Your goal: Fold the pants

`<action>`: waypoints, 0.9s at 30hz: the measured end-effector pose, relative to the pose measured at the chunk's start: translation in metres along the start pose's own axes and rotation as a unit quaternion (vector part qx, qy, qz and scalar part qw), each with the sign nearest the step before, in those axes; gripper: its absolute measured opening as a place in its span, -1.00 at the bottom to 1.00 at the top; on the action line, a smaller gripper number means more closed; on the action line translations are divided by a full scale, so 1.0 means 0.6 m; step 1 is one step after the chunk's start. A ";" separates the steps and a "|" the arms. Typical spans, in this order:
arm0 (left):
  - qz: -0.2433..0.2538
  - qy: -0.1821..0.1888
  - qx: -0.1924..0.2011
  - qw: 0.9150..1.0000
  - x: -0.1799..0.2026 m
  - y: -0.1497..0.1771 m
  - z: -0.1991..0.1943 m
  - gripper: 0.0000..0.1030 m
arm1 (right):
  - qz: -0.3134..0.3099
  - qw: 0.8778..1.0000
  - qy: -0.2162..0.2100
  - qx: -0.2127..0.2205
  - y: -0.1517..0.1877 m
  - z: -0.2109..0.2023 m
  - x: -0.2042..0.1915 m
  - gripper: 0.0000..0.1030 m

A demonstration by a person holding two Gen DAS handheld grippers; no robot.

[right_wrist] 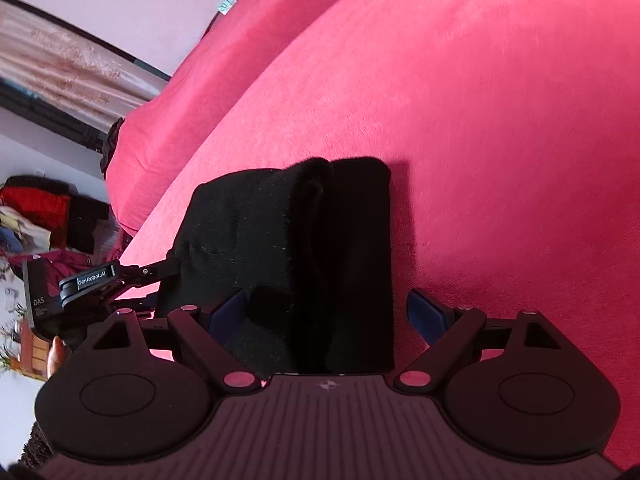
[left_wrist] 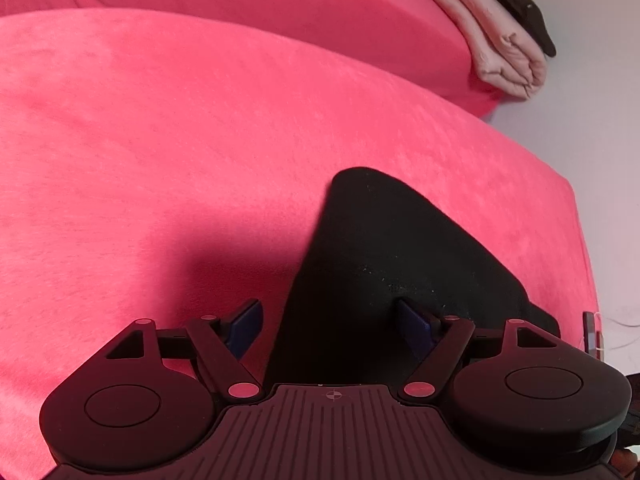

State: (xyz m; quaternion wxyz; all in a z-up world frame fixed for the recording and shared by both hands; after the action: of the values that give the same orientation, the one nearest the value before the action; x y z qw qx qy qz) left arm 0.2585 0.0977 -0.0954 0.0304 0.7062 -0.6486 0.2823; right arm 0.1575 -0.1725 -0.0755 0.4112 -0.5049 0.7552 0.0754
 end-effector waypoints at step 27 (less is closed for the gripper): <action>0.023 -0.031 0.069 0.997 0.029 0.023 -0.101 1.00 | -0.120 0.993 0.009 0.020 0.001 0.012 -0.123 -0.24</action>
State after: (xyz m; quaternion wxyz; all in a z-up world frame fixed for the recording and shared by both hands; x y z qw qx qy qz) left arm 0.2240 0.1048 -0.0415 -0.0450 0.7002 -0.6440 0.3049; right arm 0.1721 -0.1166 -0.0290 0.4203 -0.5844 0.6941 0.0062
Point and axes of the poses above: each gripper's, at about its wrist camera, not at the fingertips, and z roughly the way its jaws point, x to its right, y to its underside, the point moved 9 cm from there along z, roughly the way its jaws point, and after that the axes turned 6 degrees about -y, right-handed, at the moved point
